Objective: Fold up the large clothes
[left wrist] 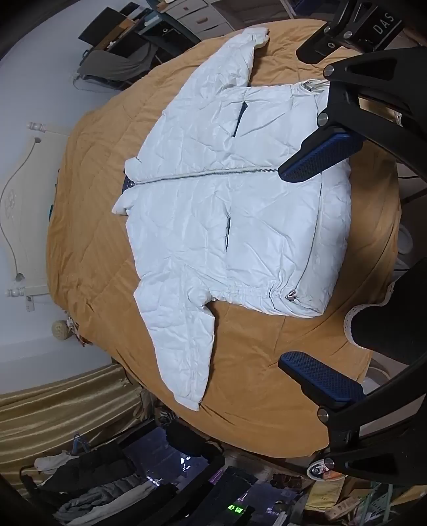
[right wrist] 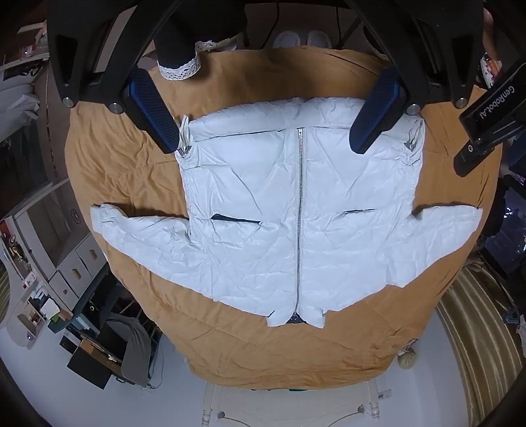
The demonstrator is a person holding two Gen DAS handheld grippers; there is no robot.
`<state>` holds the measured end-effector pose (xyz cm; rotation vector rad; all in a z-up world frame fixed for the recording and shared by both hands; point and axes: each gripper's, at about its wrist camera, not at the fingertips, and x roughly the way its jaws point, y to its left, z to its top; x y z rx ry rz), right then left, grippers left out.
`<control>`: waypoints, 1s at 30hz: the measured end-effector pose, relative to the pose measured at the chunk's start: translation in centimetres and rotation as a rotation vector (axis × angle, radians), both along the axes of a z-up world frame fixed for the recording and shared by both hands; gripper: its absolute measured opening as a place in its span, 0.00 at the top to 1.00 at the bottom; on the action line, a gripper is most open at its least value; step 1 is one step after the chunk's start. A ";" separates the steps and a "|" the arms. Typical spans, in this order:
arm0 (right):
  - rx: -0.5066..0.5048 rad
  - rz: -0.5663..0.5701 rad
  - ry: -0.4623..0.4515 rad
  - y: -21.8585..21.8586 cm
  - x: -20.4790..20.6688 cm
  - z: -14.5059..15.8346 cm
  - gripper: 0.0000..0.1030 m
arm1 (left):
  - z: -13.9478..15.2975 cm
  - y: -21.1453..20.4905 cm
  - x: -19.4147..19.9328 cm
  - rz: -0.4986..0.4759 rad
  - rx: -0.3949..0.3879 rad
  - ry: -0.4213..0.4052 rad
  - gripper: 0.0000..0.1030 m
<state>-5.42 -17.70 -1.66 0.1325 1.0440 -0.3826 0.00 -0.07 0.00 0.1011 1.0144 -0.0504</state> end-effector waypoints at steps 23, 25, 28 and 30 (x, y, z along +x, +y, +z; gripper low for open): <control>-0.024 -0.004 0.032 -0.4 -0.2 -0.9 0.00 | -0.2 -1.1 -0.4 -0.043 -0.015 0.018 0.00; -0.023 -0.007 0.033 -0.5 -0.2 -0.9 0.00 | -0.3 -1.1 -0.4 -0.044 -0.015 0.023 0.00; -0.023 -0.012 0.034 -0.6 -0.3 -0.9 0.00 | -0.3 -1.0 -0.4 -0.044 -0.016 0.026 0.00; -0.023 -0.013 0.037 -0.6 -0.3 -0.9 0.00 | -0.4 -1.0 -0.3 -0.043 -0.015 0.029 0.00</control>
